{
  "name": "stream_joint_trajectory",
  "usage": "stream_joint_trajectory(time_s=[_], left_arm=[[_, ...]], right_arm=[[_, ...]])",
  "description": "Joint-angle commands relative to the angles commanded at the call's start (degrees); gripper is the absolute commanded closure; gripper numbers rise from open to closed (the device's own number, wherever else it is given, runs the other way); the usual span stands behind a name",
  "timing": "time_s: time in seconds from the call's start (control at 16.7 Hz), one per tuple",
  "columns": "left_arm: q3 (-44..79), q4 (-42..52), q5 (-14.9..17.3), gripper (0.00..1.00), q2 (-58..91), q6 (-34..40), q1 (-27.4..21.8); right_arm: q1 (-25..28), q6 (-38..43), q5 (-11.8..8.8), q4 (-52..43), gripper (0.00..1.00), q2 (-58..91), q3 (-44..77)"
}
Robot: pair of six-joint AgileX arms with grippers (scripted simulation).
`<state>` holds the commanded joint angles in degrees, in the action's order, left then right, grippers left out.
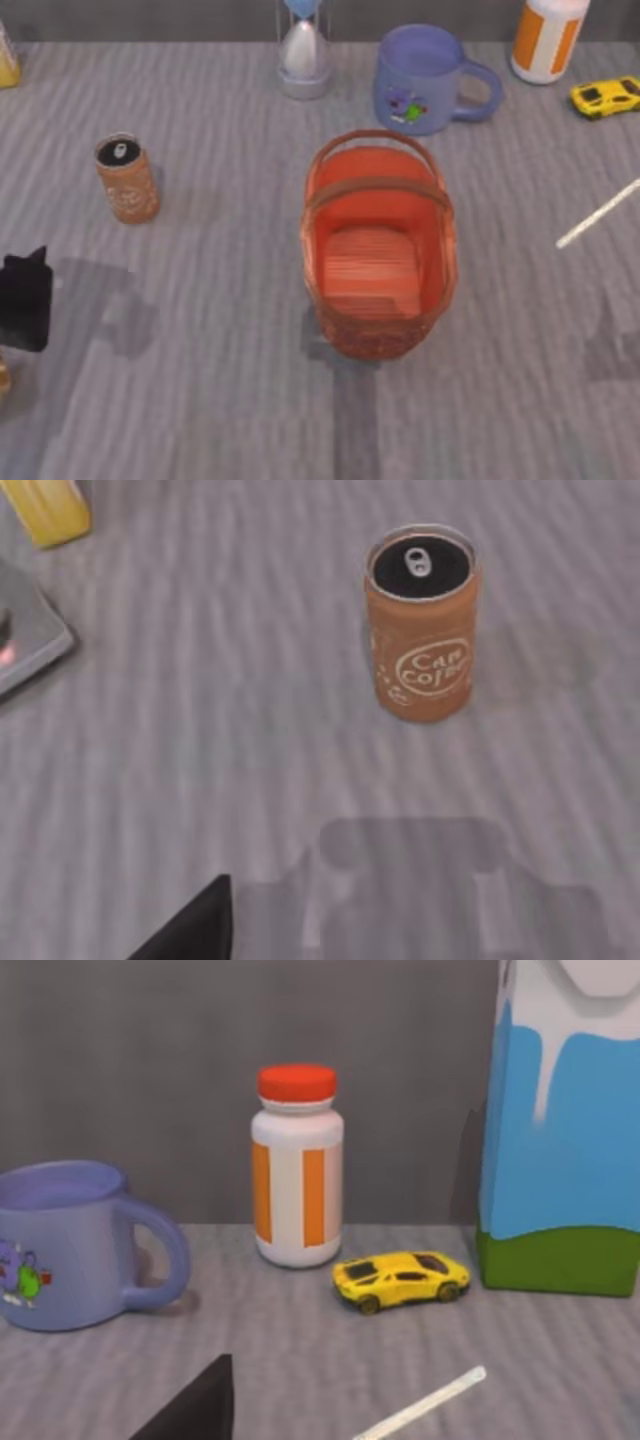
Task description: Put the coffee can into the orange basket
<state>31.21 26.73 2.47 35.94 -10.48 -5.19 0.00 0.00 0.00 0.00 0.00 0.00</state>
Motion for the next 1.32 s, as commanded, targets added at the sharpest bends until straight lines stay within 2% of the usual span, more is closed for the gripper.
stream_joint_trajectory(time_s=[0.42,0.72,1.08,1.32], left_arm=[[36.1,27.9,0.7,0.00,43.3,-11.7,-3.4],[62.8,43.5,0.1,0.00,72.3,-19.7,-4.2],[89.7,52.4,-1.4,0.00,96.5,-26.4,-3.6],[98.5,53.6,-2.1,0.00,103.5,-28.5,-3.1]], right_arm=[[0.0,0.0,0.0,0.0,0.00,0.0,0.0],[0.0,0.0,0.0,0.0,0.00,0.0,0.0],[0.0,0.0,0.0,0.0,0.00,0.0,0.0],[0.0,0.0,0.0,0.0,0.00,0.0,0.0]])
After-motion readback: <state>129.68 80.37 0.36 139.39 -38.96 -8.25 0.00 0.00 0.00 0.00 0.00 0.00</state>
